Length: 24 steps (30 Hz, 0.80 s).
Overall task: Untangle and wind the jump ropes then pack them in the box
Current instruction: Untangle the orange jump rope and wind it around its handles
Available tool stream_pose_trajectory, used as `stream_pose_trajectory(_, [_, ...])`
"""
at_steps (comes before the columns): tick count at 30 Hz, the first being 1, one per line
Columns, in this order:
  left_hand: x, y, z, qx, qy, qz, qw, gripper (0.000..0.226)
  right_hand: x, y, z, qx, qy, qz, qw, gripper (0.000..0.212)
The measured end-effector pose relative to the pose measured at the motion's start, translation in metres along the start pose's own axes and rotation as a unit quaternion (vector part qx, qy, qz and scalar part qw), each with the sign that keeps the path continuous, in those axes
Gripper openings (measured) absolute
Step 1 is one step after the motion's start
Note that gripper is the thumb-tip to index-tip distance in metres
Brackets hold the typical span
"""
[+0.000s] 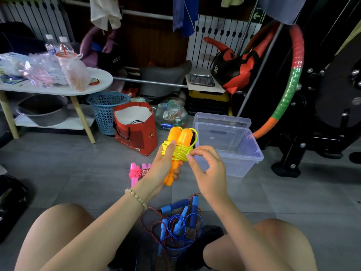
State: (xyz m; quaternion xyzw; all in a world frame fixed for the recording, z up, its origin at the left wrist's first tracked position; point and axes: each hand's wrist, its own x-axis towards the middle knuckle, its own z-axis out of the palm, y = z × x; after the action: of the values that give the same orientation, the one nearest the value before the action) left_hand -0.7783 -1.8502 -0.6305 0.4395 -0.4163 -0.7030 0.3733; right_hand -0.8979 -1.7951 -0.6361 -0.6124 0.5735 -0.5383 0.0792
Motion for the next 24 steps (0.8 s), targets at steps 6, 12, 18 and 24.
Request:
stream_pose_trajectory(6, [-0.006,0.005,0.003,-0.051,-0.055,-0.069,0.995,0.056,0.007,0.0,-0.006,0.039,-0.098,-0.024,0.994,0.019])
stream_pose_trajectory(12, [-0.01,0.002,0.005,0.002,-0.039,-0.08,0.996,0.071,0.009,-0.002,-0.01,0.126,-0.055,0.023,0.99,0.019])
stream_pose_trajectory(18, [-0.011,0.005,0.006,-0.002,-0.05,-0.079,0.996,0.076,0.013,-0.014,-0.016,0.178,-0.057,0.081,0.979,0.025])
stream_pose_trajectory(24, [-0.013,0.005,0.004,0.006,-0.074,-0.018,0.997,0.077,0.016,-0.02,-0.018,0.18,-0.01,0.094,0.979,0.02])
